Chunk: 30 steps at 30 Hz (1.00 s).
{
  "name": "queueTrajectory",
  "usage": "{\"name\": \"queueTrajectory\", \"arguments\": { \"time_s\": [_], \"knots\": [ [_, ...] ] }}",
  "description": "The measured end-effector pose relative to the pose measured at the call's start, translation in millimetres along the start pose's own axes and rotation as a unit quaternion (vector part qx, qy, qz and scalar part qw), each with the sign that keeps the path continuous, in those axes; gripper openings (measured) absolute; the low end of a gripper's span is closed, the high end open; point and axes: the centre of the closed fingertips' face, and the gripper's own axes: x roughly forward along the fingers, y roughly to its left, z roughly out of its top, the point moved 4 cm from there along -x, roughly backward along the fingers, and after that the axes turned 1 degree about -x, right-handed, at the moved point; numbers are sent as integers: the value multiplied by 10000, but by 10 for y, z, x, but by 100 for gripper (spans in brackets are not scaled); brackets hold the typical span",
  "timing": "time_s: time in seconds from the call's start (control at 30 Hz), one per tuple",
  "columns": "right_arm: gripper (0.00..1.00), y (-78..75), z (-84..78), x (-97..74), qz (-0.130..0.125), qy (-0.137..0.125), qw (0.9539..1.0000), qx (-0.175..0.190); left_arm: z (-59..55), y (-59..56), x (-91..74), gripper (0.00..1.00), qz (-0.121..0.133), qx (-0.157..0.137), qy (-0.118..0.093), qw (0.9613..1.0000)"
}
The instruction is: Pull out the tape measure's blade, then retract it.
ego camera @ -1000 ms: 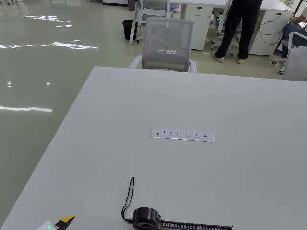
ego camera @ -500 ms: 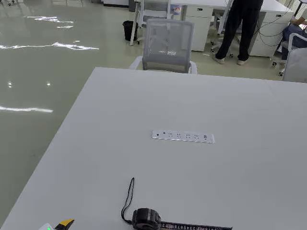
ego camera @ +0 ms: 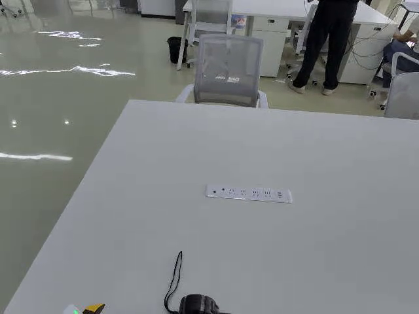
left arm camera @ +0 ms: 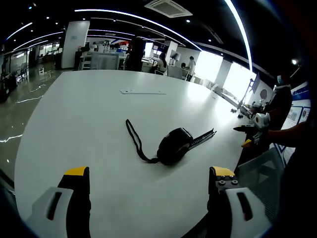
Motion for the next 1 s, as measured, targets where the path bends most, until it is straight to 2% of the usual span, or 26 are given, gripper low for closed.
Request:
{"name": "queueTrajectory", "arguments": {
  "time_s": [0.07, 0.1, 0.13, 0.17, 0.27, 0.4, 0.5, 0.8, 0.83, 1.0],
  "knots": [
    [96, -12, 16, 1, -11, -24, 10000, -3, 17, -76, 33, 99, -52, -122, 81, 9999],
    [96, -20, 25, 3, -12, -20, 10000, -16, -6, -146, 62, 99, -108, -186, 260, 9994],
    [95, -24, 28, 4, -1, -16, 10000, -43, -17, -173, 85, 99, -55, -186, 373, 9991],
    [92, -35, 17, 13, 55, 24, 9998, -190, 15, -207, 117, 99, -20, -178, 330, 9993],
    [91, -37, 32, 30, 70, 60, 9997, -221, 77, -266, 178, 99, 73, -399, 212, 9990],
    [91, -51, 68, 59, 76, 45, 9998, -190, 89, -384, 292, 99, 105, -259, 179, 9994],
    [90, -45, 78, 82, 80, 47, 9998, -201, 98, -439, 350, 99, 111, -343, 106, 9993],
    [85, -47, 101, 187, 181, 9, 9995, -269, 64, -534, 523, 99, 387, -322, -25, 9987],
    [85, -43, 104, 201, 191, 8, 9995, -260, 39, -563, 560, 99, 419, -324, 16, 9986],
    [81, -50, 106, 259, 236, -19, 9994, -249, 11, -631, 652, 99, 622, -204, -36, 9978]
  ]
}}
